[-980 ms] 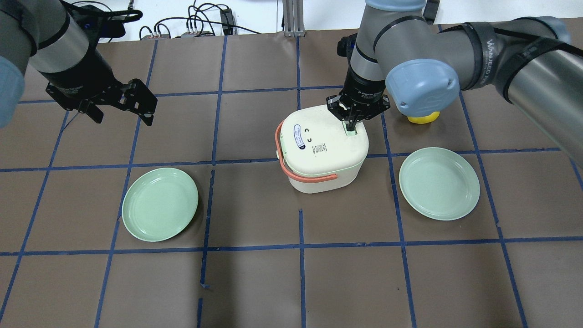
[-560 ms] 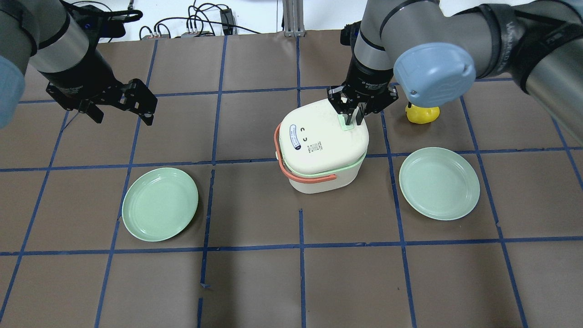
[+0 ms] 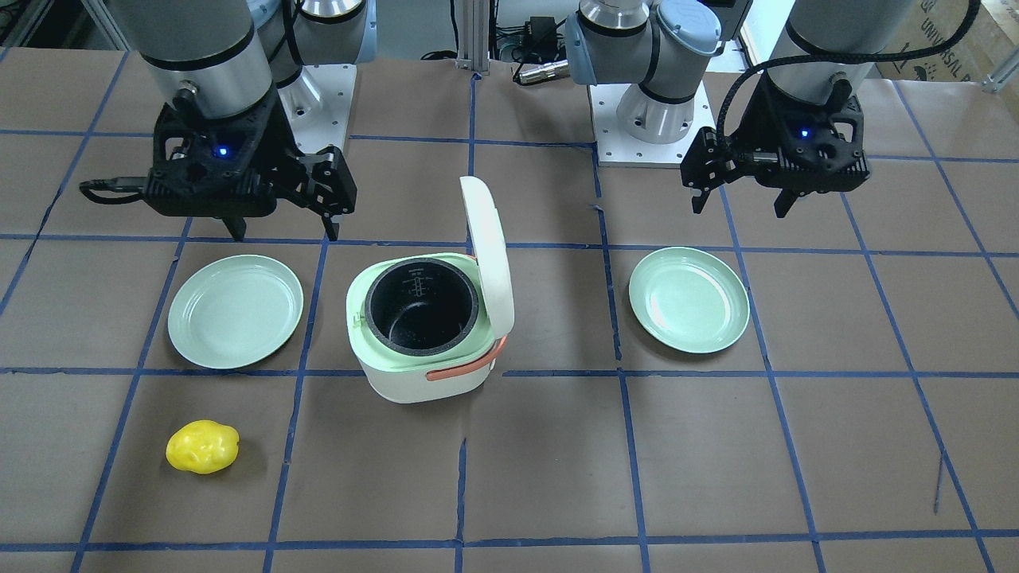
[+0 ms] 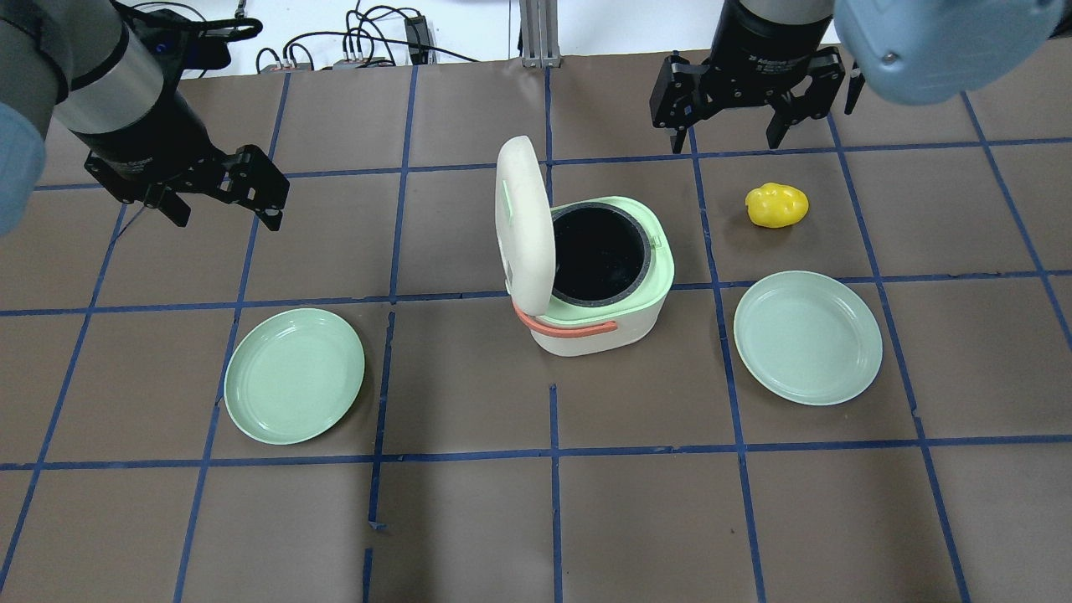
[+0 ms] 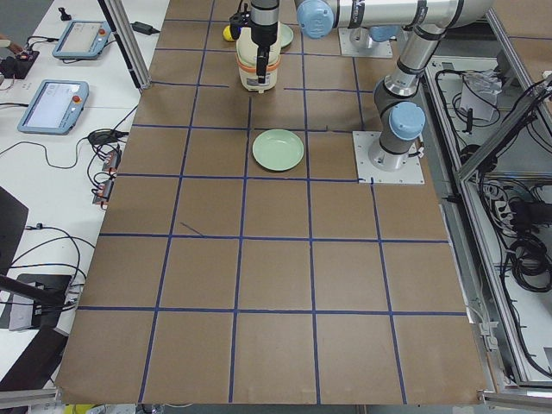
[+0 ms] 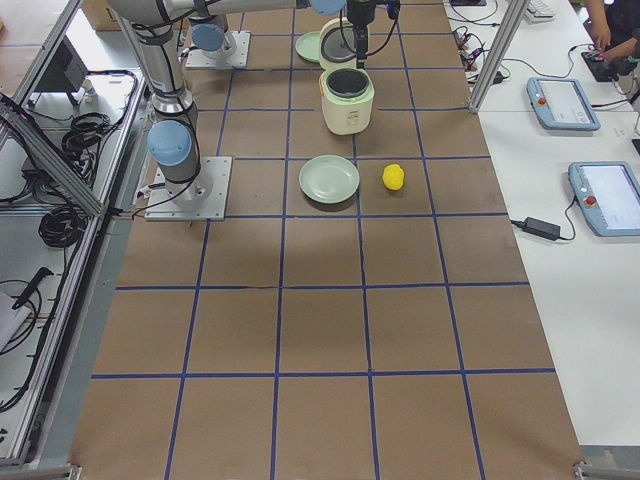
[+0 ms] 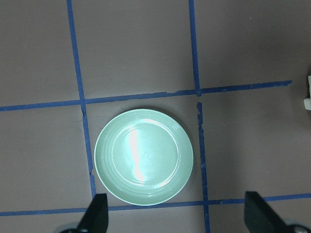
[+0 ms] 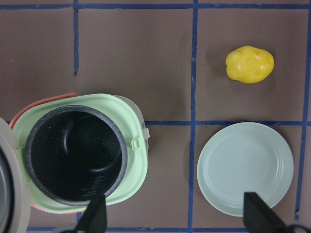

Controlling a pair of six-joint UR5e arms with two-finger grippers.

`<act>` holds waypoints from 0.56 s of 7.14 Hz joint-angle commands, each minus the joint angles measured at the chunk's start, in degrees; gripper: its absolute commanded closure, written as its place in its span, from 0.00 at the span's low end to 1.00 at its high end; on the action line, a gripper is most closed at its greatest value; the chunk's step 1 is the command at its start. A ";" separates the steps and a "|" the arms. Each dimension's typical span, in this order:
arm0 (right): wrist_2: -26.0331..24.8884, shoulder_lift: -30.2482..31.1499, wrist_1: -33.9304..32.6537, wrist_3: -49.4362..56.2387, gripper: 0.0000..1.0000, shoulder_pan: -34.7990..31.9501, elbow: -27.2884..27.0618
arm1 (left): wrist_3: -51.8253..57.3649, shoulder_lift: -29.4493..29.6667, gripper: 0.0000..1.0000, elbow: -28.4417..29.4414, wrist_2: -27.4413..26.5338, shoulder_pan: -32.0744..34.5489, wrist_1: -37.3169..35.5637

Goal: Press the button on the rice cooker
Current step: 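Lift the right gripper away as the rice cooker lid pops open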

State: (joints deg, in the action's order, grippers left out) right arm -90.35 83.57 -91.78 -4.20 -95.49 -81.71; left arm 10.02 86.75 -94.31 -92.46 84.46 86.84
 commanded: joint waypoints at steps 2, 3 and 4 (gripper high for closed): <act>-1.05 0.10 0.46 4.63 0.00 2.49 -0.47 | 0.00 0.00 0.00 0.00 0.00 0.00 0.00; -1.75 0.10 0.55 4.81 0.00 3.46 -0.73 | 0.00 0.00 0.00 0.00 0.00 0.00 0.00; -1.67 0.19 0.46 6.73 0.00 3.99 -1.43 | 0.00 0.00 0.00 0.00 0.00 0.00 0.00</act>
State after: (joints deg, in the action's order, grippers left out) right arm -91.82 83.70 -91.31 0.89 -92.33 -82.48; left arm 10.02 86.75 -94.31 -92.46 84.46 86.84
